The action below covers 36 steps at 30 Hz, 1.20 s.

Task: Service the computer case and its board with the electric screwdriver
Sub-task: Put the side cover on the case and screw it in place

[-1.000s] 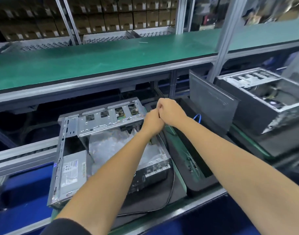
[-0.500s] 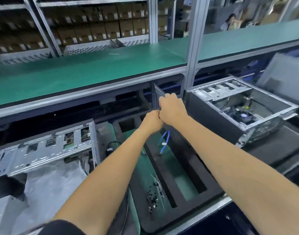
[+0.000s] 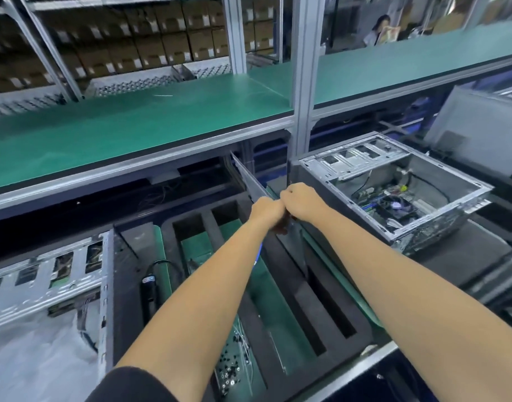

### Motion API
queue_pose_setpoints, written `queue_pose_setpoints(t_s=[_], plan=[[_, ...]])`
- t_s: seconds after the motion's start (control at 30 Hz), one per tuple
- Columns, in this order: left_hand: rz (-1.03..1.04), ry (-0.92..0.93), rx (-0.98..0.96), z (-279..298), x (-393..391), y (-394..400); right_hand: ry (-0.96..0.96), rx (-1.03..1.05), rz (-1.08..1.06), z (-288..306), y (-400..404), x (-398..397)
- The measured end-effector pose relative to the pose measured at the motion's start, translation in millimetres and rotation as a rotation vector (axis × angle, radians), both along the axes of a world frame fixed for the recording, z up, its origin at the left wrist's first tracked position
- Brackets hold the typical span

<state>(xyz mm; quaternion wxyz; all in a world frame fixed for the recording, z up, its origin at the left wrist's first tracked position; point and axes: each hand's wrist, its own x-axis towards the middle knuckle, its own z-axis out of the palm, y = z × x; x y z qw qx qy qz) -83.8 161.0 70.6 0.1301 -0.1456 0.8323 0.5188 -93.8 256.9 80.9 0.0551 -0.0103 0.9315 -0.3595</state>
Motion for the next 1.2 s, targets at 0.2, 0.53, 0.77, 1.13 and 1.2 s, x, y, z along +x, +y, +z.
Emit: queue_pose_setpoints(t_s=[0.2,0.53,0.77,1.13,1.2], plan=[[-0.025,0.026,-0.085,7,4,4,0.026,-0.042,-0.011,1,-6,-7],[0.02,0.095,-0.144,15,10,8,0.028,-0.172,-0.053,13,-10,-7],[0.149,0.242,-0.021,79,11,-34,0.091,-0.123,0.018,25,-32,7],[0.298,0.217,0.371,75,80,-168,0.211,0.043,0.147,38,-115,32],[0.28,0.245,0.462,75,101,-201,0.211,0.124,0.107,41,-116,33]])
